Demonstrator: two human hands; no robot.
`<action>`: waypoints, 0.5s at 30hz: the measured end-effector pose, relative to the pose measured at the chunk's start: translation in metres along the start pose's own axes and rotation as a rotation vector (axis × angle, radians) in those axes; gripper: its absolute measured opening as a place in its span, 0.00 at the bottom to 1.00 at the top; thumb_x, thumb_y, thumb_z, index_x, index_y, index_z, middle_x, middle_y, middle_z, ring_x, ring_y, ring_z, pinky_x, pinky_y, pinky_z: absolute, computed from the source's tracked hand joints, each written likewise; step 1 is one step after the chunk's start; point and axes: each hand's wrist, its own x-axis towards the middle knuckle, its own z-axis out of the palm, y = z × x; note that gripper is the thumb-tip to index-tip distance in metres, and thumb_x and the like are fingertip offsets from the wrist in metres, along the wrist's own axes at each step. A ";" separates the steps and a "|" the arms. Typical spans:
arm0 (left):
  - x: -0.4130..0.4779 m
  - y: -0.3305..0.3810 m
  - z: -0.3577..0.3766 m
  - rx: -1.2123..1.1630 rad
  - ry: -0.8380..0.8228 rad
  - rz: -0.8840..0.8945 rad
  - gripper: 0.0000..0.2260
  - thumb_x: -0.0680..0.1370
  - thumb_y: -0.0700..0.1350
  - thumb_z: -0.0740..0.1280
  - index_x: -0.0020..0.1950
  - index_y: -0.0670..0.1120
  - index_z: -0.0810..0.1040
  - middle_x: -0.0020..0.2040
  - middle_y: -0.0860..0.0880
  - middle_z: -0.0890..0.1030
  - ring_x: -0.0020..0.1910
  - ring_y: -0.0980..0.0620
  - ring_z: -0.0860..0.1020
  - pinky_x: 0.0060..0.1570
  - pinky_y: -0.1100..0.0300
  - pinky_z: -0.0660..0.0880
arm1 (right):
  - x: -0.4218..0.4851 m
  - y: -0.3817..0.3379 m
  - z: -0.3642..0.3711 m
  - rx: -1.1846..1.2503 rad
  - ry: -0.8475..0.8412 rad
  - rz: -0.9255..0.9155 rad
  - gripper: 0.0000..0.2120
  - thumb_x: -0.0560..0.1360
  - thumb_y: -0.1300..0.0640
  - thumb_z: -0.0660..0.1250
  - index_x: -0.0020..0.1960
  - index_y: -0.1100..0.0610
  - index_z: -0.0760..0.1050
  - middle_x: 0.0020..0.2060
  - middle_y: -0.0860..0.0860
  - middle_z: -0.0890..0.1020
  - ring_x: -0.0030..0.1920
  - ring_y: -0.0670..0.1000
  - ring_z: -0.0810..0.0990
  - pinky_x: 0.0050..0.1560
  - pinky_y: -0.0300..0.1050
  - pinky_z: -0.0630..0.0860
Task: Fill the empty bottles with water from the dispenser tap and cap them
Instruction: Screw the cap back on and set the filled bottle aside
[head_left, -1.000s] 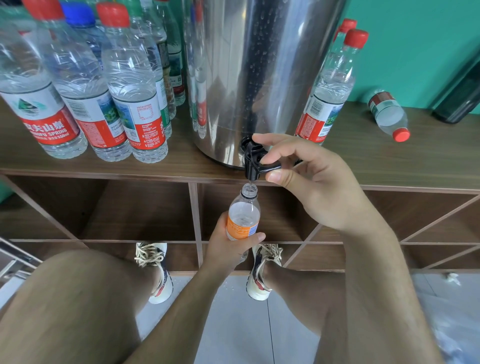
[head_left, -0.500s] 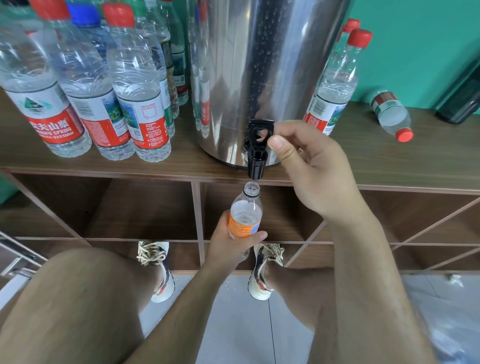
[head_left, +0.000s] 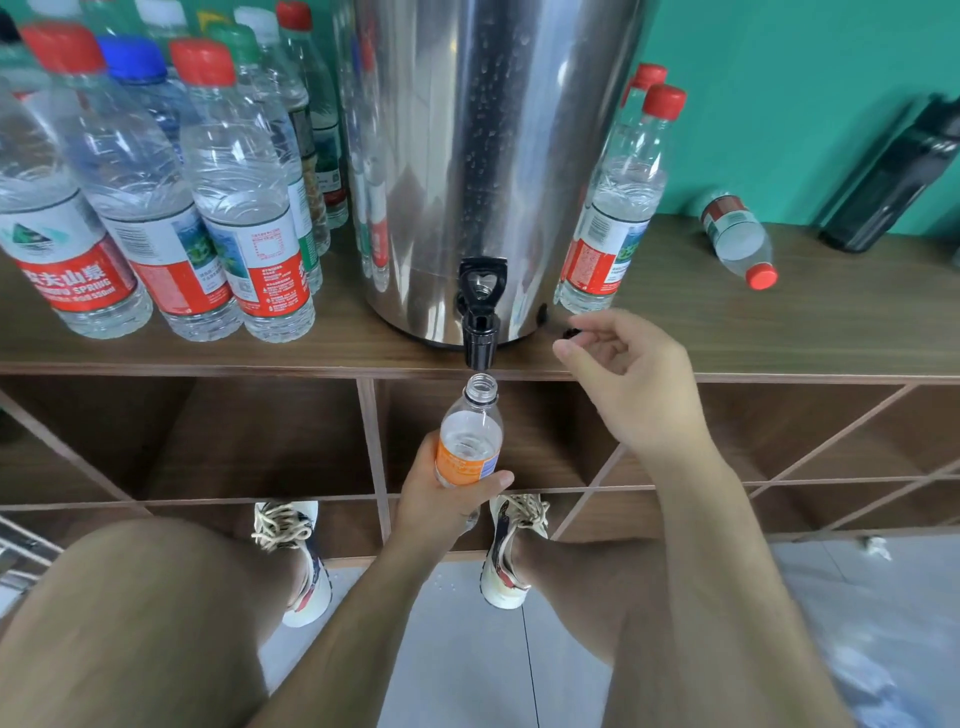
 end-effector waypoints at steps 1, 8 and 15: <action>-0.001 0.001 0.001 0.000 0.000 0.000 0.27 0.67 0.44 0.84 0.59 0.60 0.76 0.49 0.59 0.85 0.49 0.57 0.83 0.36 0.70 0.77 | 0.000 0.008 0.000 -0.073 0.034 0.020 0.12 0.76 0.55 0.77 0.59 0.53 0.83 0.44 0.44 0.83 0.43 0.42 0.77 0.51 0.39 0.77; 0.000 0.001 0.012 0.011 -0.035 0.022 0.28 0.66 0.41 0.84 0.59 0.58 0.76 0.49 0.62 0.85 0.48 0.62 0.83 0.40 0.72 0.76 | 0.015 0.038 0.021 -0.331 0.089 0.120 0.23 0.74 0.45 0.78 0.63 0.55 0.80 0.54 0.51 0.80 0.59 0.56 0.76 0.63 0.58 0.76; -0.003 0.003 0.013 0.031 -0.052 0.026 0.28 0.66 0.43 0.84 0.60 0.56 0.75 0.50 0.60 0.84 0.51 0.58 0.83 0.39 0.72 0.76 | 0.032 0.038 0.029 -0.458 0.087 0.163 0.17 0.77 0.46 0.75 0.59 0.56 0.82 0.52 0.54 0.80 0.57 0.58 0.77 0.59 0.58 0.75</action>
